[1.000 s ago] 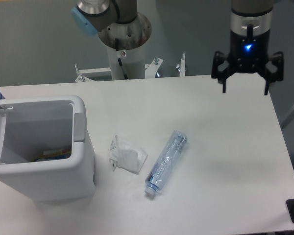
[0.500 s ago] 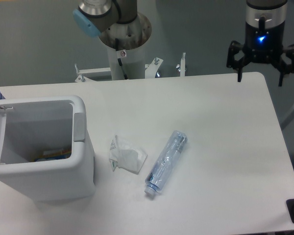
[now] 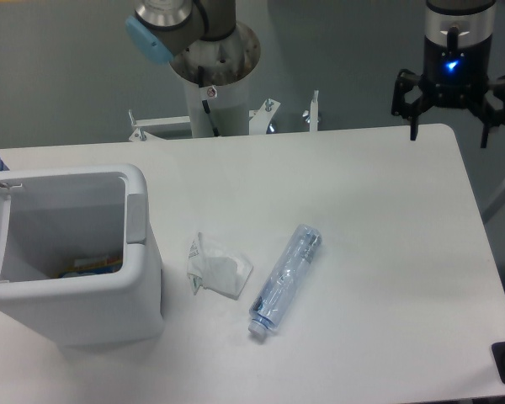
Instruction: Open the trash can
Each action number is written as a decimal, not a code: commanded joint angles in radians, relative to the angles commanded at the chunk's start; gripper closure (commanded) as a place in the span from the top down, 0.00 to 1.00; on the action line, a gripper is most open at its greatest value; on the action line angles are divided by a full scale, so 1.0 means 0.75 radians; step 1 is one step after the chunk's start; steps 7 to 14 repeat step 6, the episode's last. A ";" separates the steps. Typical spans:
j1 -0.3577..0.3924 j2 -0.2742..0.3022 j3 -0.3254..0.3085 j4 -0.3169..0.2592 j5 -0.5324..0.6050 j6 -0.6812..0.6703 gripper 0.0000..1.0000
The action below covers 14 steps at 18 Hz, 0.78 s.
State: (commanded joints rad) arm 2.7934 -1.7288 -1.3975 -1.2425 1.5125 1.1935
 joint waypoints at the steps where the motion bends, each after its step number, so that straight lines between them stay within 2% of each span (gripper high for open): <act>1: 0.002 0.000 0.000 0.000 -0.002 0.000 1.00; 14: 0.002 0.000 0.008 0.002 -0.002 -0.002 1.00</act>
